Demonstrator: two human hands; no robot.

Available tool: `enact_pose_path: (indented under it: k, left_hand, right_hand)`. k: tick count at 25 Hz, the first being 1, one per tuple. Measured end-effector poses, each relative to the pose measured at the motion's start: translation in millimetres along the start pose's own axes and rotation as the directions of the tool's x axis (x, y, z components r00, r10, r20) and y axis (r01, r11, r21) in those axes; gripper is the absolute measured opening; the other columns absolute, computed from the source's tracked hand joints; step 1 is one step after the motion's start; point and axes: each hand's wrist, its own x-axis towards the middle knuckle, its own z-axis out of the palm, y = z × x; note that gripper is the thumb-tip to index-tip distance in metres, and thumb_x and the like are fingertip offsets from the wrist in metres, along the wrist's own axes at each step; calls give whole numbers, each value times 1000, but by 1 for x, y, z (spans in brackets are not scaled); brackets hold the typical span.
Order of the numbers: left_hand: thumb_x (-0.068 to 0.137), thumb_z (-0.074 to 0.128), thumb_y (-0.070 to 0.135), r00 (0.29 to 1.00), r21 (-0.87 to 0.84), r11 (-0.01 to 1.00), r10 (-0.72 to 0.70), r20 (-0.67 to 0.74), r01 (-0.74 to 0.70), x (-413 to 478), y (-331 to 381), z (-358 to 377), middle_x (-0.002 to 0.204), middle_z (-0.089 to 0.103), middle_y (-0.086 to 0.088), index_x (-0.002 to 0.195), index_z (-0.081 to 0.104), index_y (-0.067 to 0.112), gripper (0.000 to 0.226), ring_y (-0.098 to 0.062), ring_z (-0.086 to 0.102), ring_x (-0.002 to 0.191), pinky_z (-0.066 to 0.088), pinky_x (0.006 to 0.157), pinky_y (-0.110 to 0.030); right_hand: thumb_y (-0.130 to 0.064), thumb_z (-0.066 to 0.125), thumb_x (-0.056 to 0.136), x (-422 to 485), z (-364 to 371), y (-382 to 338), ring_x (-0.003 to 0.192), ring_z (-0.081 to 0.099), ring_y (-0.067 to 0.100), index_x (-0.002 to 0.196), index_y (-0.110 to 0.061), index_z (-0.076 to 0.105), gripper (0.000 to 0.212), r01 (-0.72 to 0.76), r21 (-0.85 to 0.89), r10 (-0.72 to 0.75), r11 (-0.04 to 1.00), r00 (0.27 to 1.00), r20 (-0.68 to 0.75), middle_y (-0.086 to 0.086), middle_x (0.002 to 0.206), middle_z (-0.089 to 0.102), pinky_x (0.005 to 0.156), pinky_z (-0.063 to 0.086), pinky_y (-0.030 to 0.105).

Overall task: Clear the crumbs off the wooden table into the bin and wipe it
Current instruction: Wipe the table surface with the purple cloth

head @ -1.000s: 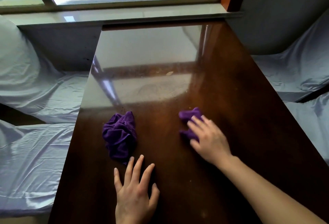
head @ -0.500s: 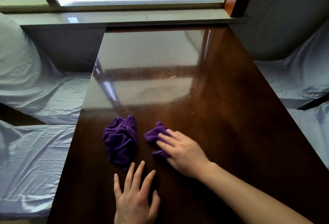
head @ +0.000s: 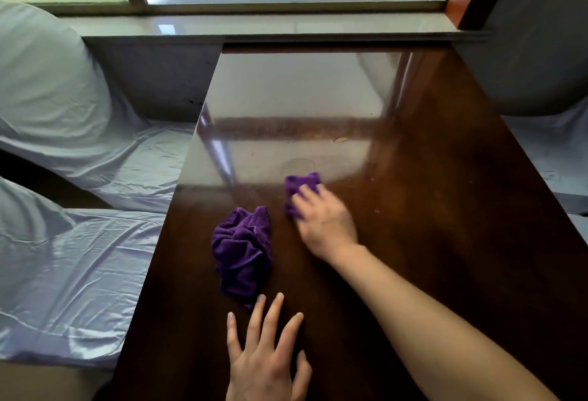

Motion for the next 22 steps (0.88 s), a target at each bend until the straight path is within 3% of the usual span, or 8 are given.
enact_pose_path:
  k: [3, 6, 8, 10, 12, 15, 19, 22]
  left_hand:
    - [58, 64, 43, 1000, 2, 1000, 9, 7, -9, 0, 0, -1, 144, 52, -3, 117, 63, 38, 60, -26, 41, 137, 29, 105, -66]
    - [57, 64, 42, 1000, -11, 1000, 5, 6, -5, 0, -2, 1, 144, 52, -3, 118, 61, 38, 60, -27, 42, 136, 27, 107, -66]
    - [57, 65, 43, 1000, -6, 1000, 0, 12, 0, -1, -1, 2, 144, 52, -2, 118, 60, 38, 61, -27, 43, 136, 26, 107, -66]
    - [57, 66, 43, 1000, -9, 1000, -2, 21, 2, -1, -1, 2, 145, 51, -2, 119, 60, 39, 62, -26, 41, 138, 25, 107, -67]
    - [58, 66, 44, 999, -22, 1000, 0, 34, 1, -1, -2, 2, 146, 50, -1, 119, 59, 39, 62, -25, 39, 139, 25, 108, -67]
    - [59, 67, 45, 999, -30, 1000, -4, 53, 6, -1, -3, 2, 147, 49, -1, 120, 60, 38, 61, -25, 38, 140, 23, 109, -66]
    - [59, 65, 44, 997, -24, 1000, -16, 81, 18, 0, -1, -3, 145, 51, -2, 117, 62, 38, 59, -26, 42, 138, 25, 107, -66]
    - [60, 63, 44, 993, -26, 1000, -11, 121, 14, 0, 0, -3, 143, 53, -4, 116, 64, 35, 57, -30, 44, 135, 26, 107, -65]
  right_hand:
    - [-22, 56, 89, -26, -3, -26, 136, 46, 31, 136, -17, 57, 47, 236, 242, -241, 941, 971, -9, 9, 146, 53, 117, 32, 37]
    - [-7, 59, 91, -26, -33, 4, 120, 58, 21, 125, -13, 64, 35, -90, 801, 65, 592, 996, 64, 8, 128, 64, 110, 39, 31]
    - [-6, 57, 93, -27, -44, 33, 114, 62, 21, 119, -21, 64, 31, -308, 898, 234, 313, 942, 242, 1, 120, 68, 103, 47, 35]
    - [-13, 58, 92, -34, -47, 62, 114, 62, 26, 120, -24, 63, 30, -419, 740, 448, 526, 876, 178, 1, 120, 68, 99, 49, 37]
    - [-25, 58, 94, -44, -46, 77, 121, 56, 30, 130, -23, 58, 37, -448, 519, 576, 728, 810, -109, 5, 131, 62, 99, 45, 38]
    - [-62, 44, 91, -54, -32, 47, 145, 28, 33, 145, -42, 39, 58, -107, 162, 114, 981, 993, -30, -1, 160, 33, 115, 27, 52]
    - [-58, 30, 97, -55, -11, 47, 149, 25, 29, 145, -38, 41, 53, 169, -109, -154, 980, 979, 135, -7, 161, 28, 118, 25, 49]
    - [-39, 40, 101, -47, -20, 109, 147, 31, 28, 143, -25, 48, 45, -112, -125, 116, 986, 993, 32, 0, 158, 36, 120, 24, 44]
